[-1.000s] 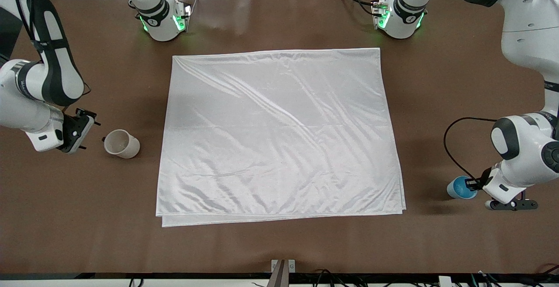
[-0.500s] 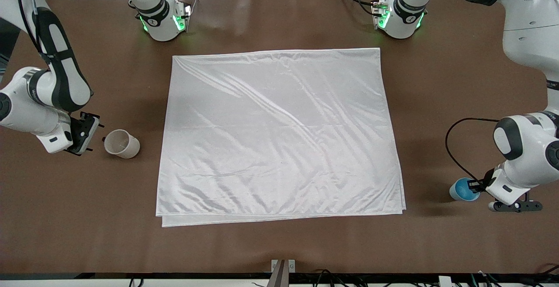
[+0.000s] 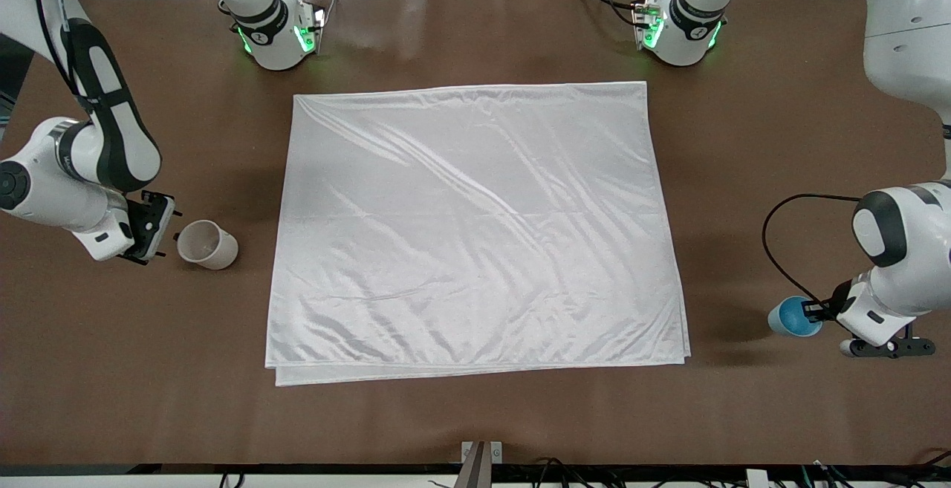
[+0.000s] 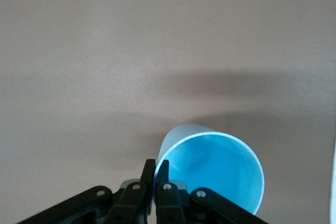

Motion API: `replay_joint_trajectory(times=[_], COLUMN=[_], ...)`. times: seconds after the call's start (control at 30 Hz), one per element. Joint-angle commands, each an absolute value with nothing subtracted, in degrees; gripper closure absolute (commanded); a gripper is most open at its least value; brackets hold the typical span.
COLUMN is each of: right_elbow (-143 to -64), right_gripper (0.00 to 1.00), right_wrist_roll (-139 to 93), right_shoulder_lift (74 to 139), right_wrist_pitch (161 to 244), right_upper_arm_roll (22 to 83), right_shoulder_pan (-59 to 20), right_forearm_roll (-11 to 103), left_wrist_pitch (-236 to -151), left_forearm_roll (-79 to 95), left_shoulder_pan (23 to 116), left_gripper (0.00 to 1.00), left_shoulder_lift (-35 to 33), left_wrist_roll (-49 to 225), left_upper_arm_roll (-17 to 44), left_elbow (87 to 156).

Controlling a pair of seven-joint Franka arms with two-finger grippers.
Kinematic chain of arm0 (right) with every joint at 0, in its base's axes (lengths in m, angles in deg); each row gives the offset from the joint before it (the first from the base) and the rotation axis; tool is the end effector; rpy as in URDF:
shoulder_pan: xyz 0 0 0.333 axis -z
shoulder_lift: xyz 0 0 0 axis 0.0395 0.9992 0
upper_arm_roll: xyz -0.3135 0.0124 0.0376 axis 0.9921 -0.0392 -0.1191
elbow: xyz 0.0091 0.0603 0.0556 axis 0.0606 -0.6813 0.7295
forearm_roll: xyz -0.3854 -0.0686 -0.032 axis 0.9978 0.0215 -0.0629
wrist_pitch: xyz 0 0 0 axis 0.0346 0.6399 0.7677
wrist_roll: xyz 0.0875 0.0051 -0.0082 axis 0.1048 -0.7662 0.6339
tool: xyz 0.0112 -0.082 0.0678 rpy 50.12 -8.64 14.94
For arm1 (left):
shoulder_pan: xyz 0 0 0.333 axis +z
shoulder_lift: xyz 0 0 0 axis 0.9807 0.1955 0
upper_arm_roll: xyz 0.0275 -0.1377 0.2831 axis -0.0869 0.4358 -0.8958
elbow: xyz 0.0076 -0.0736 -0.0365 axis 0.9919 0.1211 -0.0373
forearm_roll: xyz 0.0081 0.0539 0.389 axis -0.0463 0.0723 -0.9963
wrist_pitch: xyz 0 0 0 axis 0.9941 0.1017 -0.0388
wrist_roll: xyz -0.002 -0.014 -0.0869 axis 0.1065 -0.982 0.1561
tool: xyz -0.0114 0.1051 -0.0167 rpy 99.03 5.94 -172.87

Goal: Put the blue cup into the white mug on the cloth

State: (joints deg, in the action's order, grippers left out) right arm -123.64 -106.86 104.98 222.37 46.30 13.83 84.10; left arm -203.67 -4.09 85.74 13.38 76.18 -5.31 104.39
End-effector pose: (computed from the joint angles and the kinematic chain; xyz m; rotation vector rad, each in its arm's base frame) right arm 0.5581 -0.1512 0.2356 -2.4423 -1.8588 0.1035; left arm 0.7246 0.0960 0.2884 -3.0820 -0.0037 -0.1189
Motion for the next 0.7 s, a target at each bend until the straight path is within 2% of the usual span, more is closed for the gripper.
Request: replay_joint_trajectory(times=[0.0, 0.2, 0.27, 0.53, 0.67], right_elbow=[-126.2, -128.4, -128.5, -128.5, -128.5], right_gripper=[0.0, 0.0, 0.06, 0.66, 0.88], right_wrist_roll=[-108.9, -108.9, -108.9, -109.0, -109.1], right_shoulder_lift=[105.2, 105.4, 105.4, 105.5, 105.4], right_wrist_pitch=[226.7, 230.8, 230.8, 230.8, 230.7], right_upper_arm_roll=[45.6, 45.6, 45.5, 45.5, 45.4], right_shoulder_pan=[14.6, 14.7, 14.7, 14.6, 14.5], right_forearm_roll=[83.7, 83.7, 83.7, 83.7, 83.7], left_wrist_pitch=[-201.6, -197.1, -196.0, -191.0, -188.9], left_forearm_roll=[-2.2, -0.3, -0.2, -0.2, -0.2], left_shoulder_pan=[85.7, 85.4, 85.4, 85.4, 85.4], left_gripper=[1.0, 1.0, 1.0, 1.0, 1.0], left_shoulder_lift=[10.8, 8.2, 7.3, 3.4, 1.8], left_wrist_roll=[75.9, 76.4, 76.5, 76.5, 76.6], left_upper_arm_roll=[-5.1, -5.3, -5.3, -5.2, -4.1], left_elbow=[104.7, 104.7, 104.7, 104.7, 104.8])
